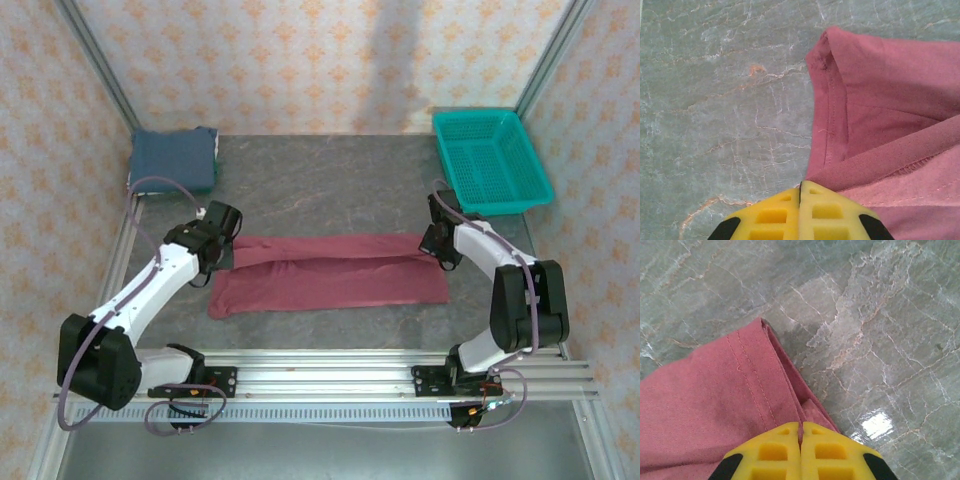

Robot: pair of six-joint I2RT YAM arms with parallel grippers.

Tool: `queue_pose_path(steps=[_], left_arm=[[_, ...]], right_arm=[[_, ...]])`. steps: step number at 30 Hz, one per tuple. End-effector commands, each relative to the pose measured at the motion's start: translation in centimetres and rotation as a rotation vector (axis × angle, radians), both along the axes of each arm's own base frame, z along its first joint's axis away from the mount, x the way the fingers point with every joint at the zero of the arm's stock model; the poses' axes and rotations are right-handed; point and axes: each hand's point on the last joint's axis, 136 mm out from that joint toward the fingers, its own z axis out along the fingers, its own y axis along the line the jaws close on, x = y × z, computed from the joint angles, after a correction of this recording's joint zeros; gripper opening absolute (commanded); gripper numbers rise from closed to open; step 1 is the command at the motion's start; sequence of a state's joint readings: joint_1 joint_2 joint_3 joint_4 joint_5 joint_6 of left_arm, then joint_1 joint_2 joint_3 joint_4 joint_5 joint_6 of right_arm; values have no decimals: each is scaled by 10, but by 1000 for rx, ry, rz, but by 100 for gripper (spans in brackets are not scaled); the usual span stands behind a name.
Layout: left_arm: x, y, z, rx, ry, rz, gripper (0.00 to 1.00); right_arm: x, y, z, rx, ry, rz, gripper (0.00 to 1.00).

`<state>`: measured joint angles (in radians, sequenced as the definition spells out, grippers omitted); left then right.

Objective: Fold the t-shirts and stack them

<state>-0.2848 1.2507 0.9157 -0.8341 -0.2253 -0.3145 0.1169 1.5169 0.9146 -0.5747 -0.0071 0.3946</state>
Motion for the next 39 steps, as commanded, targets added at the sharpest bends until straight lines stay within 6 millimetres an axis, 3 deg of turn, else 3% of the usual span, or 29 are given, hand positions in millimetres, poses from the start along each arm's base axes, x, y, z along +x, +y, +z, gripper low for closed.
queue_pose_path(steps=[1, 5, 7, 8, 10, 12, 16, 19, 23, 26, 28, 30, 35, 39], left_arm=[[-10, 6, -9, 55, 47, 30, 0], [-20, 2, -21, 41, 75, 70, 0], [-27, 2, -25, 31, 75, 113, 12], [-30, 4, -25, 31, 65, 139, 25], [-34, 11, -13, 50, 12, 199, 32], [-37, 24, 7, 89, -58, 264, 54], [-35, 35, 46, 113, -161, 321, 63], [-21, 17, 56, -10, -220, 292, 69], [2, -36, 43, -272, -195, 196, 70], [7, -57, 25, -350, -127, 176, 67], [1, -58, 7, -343, -65, 202, 60], [-5, -56, -11, -335, -32, 227, 55], [-19, -43, -39, -295, -13, 296, 49], [-24, -35, -50, -242, 15, 326, 43]], right_arm=[[-12, -7, -3, -25, 18, -31, 0], [-19, -8, -8, -32, 45, -37, 11], [-23, -11, -8, -41, 56, -47, 39], [-25, -11, -6, -43, 53, -50, 45], [-27, -13, 3, -43, 24, -59, 58], [-27, -15, 20, -51, -31, -67, 69], [-23, -16, 46, -52, -114, -43, 80], [-21, -11, 48, -23, -102, -14, 82], [-17, 11, 33, 98, -40, 29, 76], [-22, 23, 21, 164, 15, 38, 70], [-31, 13, 12, 130, 69, -8, 65], [-27, 8, 6, 133, 54, -34, 63], [7, 7, 5, 186, -6, -39, 56], [28, 8, -4, 196, -1, -26, 46]])
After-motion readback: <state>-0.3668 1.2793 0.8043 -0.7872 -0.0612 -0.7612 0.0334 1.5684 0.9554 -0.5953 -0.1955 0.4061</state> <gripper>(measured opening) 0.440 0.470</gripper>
